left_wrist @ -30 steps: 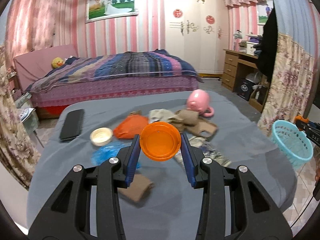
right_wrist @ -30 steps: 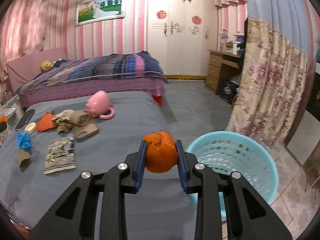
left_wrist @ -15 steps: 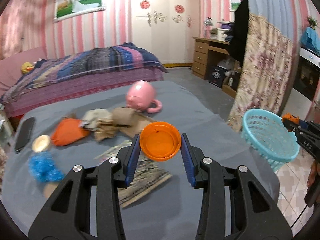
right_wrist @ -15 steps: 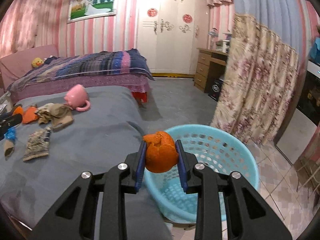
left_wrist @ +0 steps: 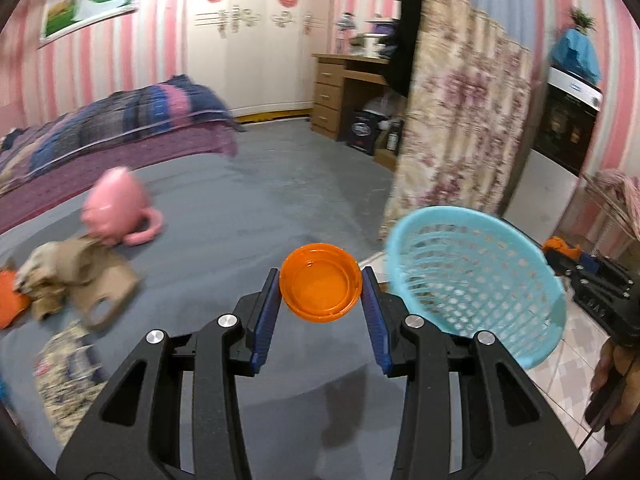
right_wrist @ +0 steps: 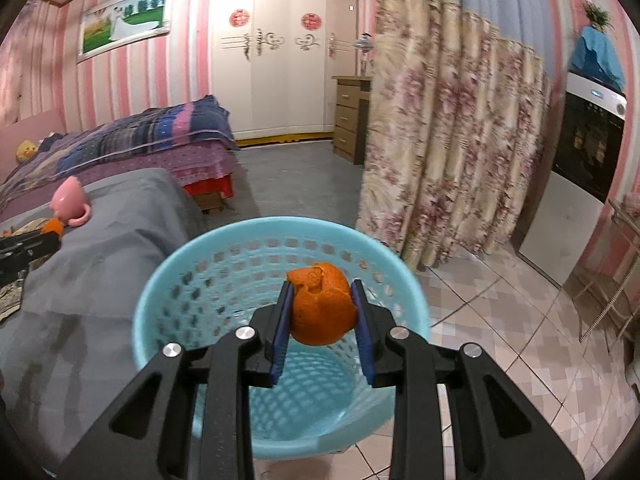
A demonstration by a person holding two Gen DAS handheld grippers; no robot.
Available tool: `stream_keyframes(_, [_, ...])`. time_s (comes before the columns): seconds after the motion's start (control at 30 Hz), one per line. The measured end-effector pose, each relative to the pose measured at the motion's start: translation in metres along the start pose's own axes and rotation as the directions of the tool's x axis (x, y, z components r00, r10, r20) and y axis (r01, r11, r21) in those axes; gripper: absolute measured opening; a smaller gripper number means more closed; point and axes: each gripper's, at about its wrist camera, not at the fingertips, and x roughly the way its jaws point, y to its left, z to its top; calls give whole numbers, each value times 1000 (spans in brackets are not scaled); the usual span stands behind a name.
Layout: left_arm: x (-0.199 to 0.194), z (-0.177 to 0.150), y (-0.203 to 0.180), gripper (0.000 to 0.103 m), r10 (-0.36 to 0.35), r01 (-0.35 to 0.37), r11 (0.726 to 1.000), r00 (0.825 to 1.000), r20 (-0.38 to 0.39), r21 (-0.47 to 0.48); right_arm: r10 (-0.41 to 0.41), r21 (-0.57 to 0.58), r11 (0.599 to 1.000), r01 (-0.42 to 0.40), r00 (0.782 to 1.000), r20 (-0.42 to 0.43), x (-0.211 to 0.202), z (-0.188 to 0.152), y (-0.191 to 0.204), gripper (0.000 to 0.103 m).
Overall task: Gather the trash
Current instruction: 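Open the left gripper and right gripper to drop both items into the basket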
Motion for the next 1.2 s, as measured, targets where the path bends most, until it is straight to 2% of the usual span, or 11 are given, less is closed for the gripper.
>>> stream_keyframes(0.17, [27,9,-54,39,-74,74,994,997,-7,77,-37,52,998,37,999,1,9,2,-31,29])
stream_keyframes(0.3, [46,16,-82,39,-112,113,988,994,-18,108,-48,73,996,48,999,-1,13,4,-45,29])
stream_keyframes(0.53, [78,22,-104,40,-126,134,981,990,-67,138,-70,86,994,71,997,-16,21,1,-56,29])
stream_keyframes(0.6, [84,24,-104,61,-132,142,980,988,-81,138,-64,88,994,66,998,-22,24,0,-55,29])
stream_keyframes(0.7, [82,26,-97,76,-92,100,984,994,-58,147,-51,85,995,54,998,-28,26,-2,-52,29])
stream_keyframes(0.8, [74,30,-83,85,-60,63,990,998,-26,130,-45,74,996,47,998,-33,29,-3,-46,29])
stream_keyframes(1.07, [36,30,-47,96,54,-60,992,996,65,107,-21,65,998,23,999,-44,36,-3,-24,29])
stream_keyframes(1.2, [14,24,-29,97,101,-109,990,991,91,93,-10,56,998,13,999,-47,39,1,-10,30])
